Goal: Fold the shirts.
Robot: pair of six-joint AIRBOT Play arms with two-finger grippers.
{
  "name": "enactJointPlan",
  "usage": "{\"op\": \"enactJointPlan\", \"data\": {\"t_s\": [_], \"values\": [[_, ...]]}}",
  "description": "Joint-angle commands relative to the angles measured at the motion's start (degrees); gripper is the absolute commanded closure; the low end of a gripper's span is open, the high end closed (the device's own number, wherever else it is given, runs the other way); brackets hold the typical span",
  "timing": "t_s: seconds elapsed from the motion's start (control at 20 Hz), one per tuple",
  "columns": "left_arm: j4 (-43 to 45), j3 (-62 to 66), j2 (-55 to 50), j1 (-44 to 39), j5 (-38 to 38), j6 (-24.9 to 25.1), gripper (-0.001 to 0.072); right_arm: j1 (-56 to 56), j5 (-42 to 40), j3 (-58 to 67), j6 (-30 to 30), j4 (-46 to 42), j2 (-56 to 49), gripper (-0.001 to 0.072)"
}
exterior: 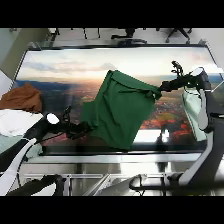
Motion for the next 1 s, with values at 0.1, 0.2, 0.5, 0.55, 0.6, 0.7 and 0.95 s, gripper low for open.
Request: {"op": "enactJointPlan", "data": {"t_s": [0.1,0.2,0.5,0.55,0.6,0.7,0.95], "values": [[-2.45,8.81,-8.87,-0.20,17.00,3.58,0.0691,-0.04,8.17,-0.04,2.43,-1.42,1.29,0.0695],[-2.36,20.48,-13.18,2.49,18.01,6.23,0.0693,0.04,14.12,-1.53,6.75,-5.57,3.34,0.0695],[-2.51,61.64,-34.18,9.49,6.16,13.14,0.0692,3.43,12.35,-31.61,15.54,-8.00,24.33,0.0694],[-2.51,67.52,-38.14,9.49,3.76,13.18,0.0691,4.90,9.20,-37.79,17.11,-7.98,27.85,0.0694],[-2.69,72.52,-41.72,9.31,1.18,13.16,0.0691,6.51,5.62,-43.65,19.26,-7.98,30.86,0.0694],[-2.67,79.17,-46.71,8.90,-4.39,12.87,0.0673,8.46,-0.72,-50.38,20.24,-7.98,33.81,0.0694],[-2.49,80.72,-44.48,13.42,-20.33,10.25,0.0039,6.93,-4.85,-50.03,19.91,-7.98,34.14,0.0693]]}}
